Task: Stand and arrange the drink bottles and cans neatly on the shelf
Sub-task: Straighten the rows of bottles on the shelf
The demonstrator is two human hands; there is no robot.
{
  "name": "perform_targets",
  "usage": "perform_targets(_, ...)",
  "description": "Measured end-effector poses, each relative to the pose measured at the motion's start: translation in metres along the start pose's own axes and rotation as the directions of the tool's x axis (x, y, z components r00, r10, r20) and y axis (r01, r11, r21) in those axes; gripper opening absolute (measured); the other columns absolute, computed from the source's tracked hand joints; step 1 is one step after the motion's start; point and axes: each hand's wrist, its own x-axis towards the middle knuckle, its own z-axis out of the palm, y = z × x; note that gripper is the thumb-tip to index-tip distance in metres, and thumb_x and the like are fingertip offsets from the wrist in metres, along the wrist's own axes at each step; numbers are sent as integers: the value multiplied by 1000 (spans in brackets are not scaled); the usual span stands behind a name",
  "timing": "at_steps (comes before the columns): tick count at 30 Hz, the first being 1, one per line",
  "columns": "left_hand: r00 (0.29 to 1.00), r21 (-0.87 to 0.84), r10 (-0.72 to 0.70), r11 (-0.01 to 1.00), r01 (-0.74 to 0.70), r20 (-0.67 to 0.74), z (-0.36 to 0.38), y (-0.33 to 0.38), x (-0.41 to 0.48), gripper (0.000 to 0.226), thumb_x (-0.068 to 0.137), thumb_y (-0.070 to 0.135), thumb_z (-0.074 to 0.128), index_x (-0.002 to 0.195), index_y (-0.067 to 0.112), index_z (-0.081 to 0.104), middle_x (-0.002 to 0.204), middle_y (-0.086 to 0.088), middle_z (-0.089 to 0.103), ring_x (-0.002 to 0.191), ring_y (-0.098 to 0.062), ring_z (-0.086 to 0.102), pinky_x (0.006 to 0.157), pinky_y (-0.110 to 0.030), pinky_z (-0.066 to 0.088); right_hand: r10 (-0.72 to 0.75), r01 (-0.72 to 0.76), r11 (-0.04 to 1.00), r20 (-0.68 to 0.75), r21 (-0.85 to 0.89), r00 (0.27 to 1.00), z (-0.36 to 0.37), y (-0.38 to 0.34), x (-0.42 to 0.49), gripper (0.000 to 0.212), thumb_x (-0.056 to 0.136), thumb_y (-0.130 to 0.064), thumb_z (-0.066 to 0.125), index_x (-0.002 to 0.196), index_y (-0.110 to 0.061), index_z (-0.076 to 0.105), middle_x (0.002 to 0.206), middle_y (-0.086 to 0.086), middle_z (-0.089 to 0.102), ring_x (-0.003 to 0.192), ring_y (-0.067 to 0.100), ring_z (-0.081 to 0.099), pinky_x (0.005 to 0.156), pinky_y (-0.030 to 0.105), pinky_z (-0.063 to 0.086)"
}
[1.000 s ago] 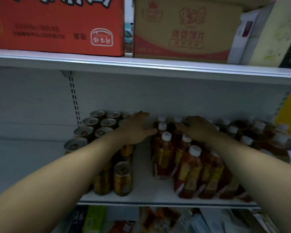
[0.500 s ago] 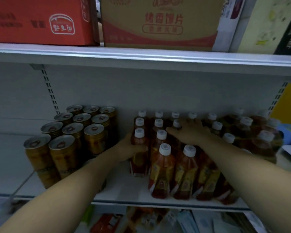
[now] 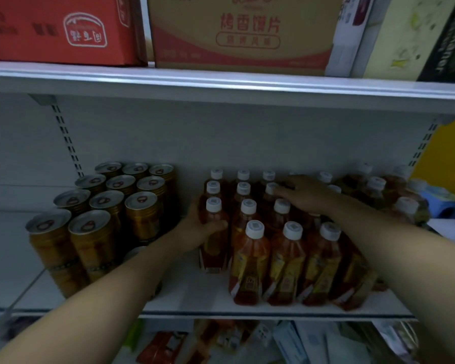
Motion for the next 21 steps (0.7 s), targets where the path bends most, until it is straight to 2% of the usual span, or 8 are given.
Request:
perform_targets(3, 999, 33, 4, 999, -6, 35, 6, -1, -4, 55, 82, 2, 69, 117, 35, 42, 117, 7, 59, 104, -6, 58, 90, -29, 49, 70, -76, 994, -69, -80, 995, -16, 29, -5, 93, 67, -92, 29, 133, -31, 53, 139, 2, 53, 118, 26, 53, 100, 42, 43)
perform_targets(7, 998, 69, -32, 997, 29, 48, 15, 6, -5, 55, 74, 9, 76, 117, 32, 52, 113, 6, 65, 112, -15, 60, 93, -36, 49, 145, -143, 988, 42, -56, 989, -8, 55, -7, 103, 59, -96, 17, 138, -37, 46, 144, 3, 47, 122, 27, 49, 102, 45, 40)
perform_targets(9, 995, 39, -47, 998, 51, -93, 23, 12, -8, 45, 83, 8, 71, 114, 32, 50, 113, 6, 62, 117, -20, 55, 91, -34, 48, 105, -105, 994, 26, 12, 994, -3, 53, -4, 100, 57, -97, 19, 134, -41, 48, 140, 2, 51, 118, 27, 52, 101, 45, 42)
perform_targets(11, 931, 106, -26, 992, 69, -364, 33, 12, -13, 62, 86, 26, 68, 139, 25, 36, 140, -1, 46, 132, -22, 40, 105, -38, 39, 41, -40, 996, -2, 82, 999, -3, 53, -5, 91, 57, -95, 26, 126, -41, 53, 130, 1, 58, 110, 25, 57, 97, 45, 46)
perform_targets(12, 877, 182, 28, 981, 68, -481, 39, 11, -18, 75, 86, 37, 66, 147, 21, 25, 151, -4, 32, 139, -22, 30, 111, -40, 31, 11, -11, 996, -4, 92, 1000, -5, 57, -7, 87, 59, -93, 28, 121, -40, 56, 125, 0, 61, 106, 24, 59, 95, 44, 47)
perform_targets(14, 786, 392, 243, 920, -2, -569, 57, 6, -38, 83, 79, 56, 60, 146, 18, 28, 152, -8, 27, 139, -22, 26, 113, -41, 27, -42, 43, 996, -9, 72, 999, -9, 64, -15, 81, 61, -93, 27, 114, -39, 58, 120, -1, 63, 102, 23, 60, 93, 44, 48)
perform_targets(17, 837, 572, 333, 820, -29, -435, 85, -15, -55, 84, 67, 64, 62, 137, 25, 40, 140, -2, 41, 132, -19, 36, 107, -44, 35, -53, 53, 998, -19, -29, 998, -11, 74, -27, 92, 61, -95, 24, 122, -34, 57, 127, 3, 59, 107, 27, 57, 91, 42, 46)
perform_targets(21, 918, 401, 220, 913, -75, -330, 116, -27, -58, 89, 62, 48, 79, 138, 29, 37, 134, 9, 51, 124, -10, 50, 101, -43, 46, 14, -10, 999, 97, -42, 995, -10, 77, -48, 111, 55, -96, 22, 137, -27, 49, 141, 7, 48, 117, 30, 52, 96, 43, 45)
